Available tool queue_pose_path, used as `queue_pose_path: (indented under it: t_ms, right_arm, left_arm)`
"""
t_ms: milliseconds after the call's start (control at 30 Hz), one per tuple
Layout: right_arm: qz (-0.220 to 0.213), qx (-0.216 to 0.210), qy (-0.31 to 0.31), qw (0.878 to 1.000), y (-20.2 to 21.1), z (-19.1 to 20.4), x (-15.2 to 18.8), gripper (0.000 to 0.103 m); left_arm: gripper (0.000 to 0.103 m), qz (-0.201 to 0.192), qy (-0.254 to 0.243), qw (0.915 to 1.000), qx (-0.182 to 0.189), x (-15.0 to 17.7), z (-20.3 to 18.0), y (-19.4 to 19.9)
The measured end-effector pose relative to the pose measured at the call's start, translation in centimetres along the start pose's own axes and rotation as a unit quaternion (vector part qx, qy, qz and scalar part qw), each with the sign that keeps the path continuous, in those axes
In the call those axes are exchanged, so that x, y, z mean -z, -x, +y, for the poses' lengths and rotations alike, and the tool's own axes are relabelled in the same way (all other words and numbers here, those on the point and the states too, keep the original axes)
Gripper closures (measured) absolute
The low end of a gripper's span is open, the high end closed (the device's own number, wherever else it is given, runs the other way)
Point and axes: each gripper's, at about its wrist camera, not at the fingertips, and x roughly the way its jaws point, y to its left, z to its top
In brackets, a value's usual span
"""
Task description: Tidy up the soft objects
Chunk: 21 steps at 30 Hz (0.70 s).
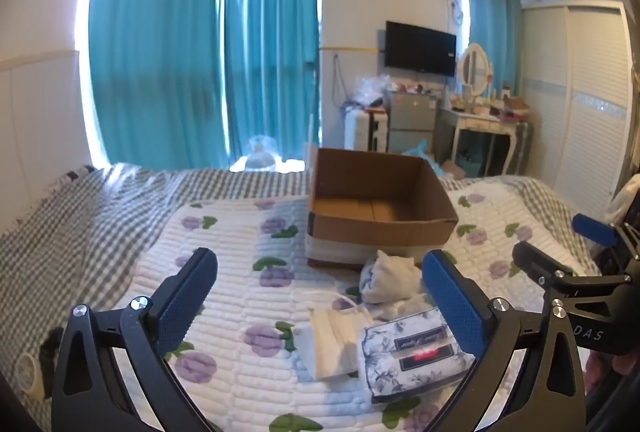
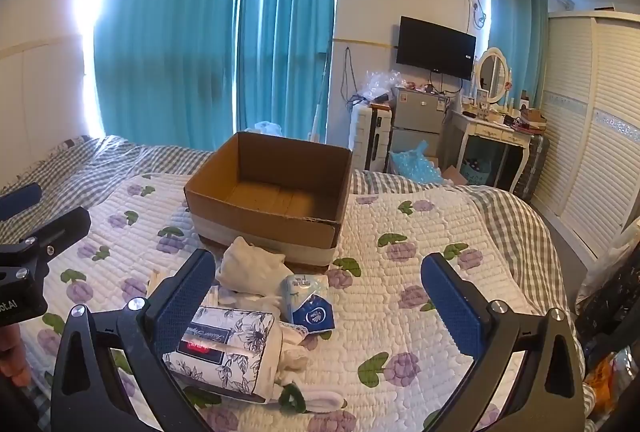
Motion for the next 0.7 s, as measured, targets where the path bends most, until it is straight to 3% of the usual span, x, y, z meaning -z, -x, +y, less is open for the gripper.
queue_pose_path:
  t_ms: [700]
  right_arm:
    - [0.008, 0.000, 0.006, 1.000, -0.24, 0.20, 0.27, 0.000]
  left_arm:
    - [0.000, 0.000, -0.002, 1.0000, -0.002, 0.61, -0.08, -0.13]
